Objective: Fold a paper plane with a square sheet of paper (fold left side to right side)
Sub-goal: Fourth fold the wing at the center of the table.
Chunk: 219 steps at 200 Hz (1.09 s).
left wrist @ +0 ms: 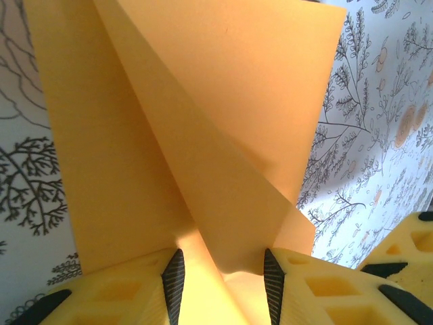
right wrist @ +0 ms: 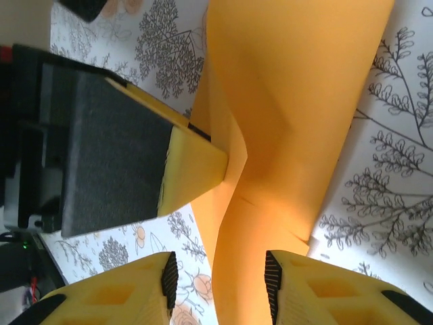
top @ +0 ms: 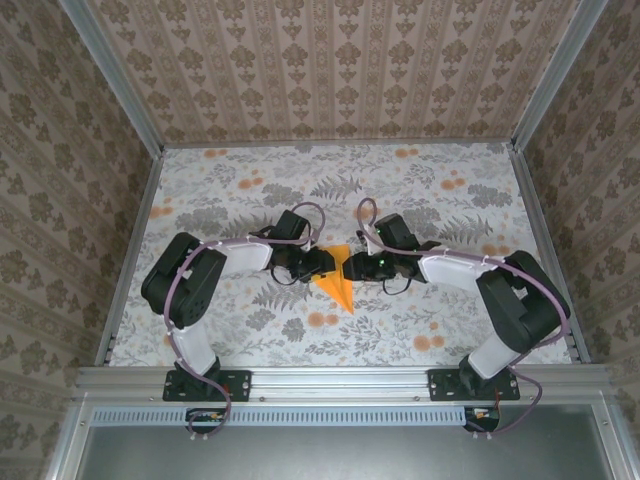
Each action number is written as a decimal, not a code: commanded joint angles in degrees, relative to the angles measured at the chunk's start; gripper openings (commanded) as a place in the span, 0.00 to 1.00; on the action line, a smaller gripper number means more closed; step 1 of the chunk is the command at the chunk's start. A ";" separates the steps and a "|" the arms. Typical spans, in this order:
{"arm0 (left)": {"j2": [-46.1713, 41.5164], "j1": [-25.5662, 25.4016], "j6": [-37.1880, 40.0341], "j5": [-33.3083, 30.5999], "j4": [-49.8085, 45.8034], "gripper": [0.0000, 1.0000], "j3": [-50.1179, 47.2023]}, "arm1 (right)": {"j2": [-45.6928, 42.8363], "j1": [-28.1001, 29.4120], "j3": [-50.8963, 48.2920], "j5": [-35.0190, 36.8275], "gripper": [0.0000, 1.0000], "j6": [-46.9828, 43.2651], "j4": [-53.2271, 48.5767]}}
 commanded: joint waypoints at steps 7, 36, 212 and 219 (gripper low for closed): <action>0.95 -0.09 0.33 -1.85 -2.46 0.40 0.76 | 5.07 0.26 1.44 -5.87 0.37 4.54 4.84; 0.87 -0.09 0.33 -1.81 -2.48 0.40 0.76 | 8.43 0.48 1.95 -7.20 0.34 6.63 7.62; 0.34 -0.08 0.46 -2.38 -2.91 0.40 0.32 | 7.03 -0.18 3.03 2.61 0.04 0.42 -4.38; 0.29 -0.03 0.41 -2.37 -2.98 0.40 0.26 | 7.04 -0.13 3.19 3.02 0.05 0.33 -4.59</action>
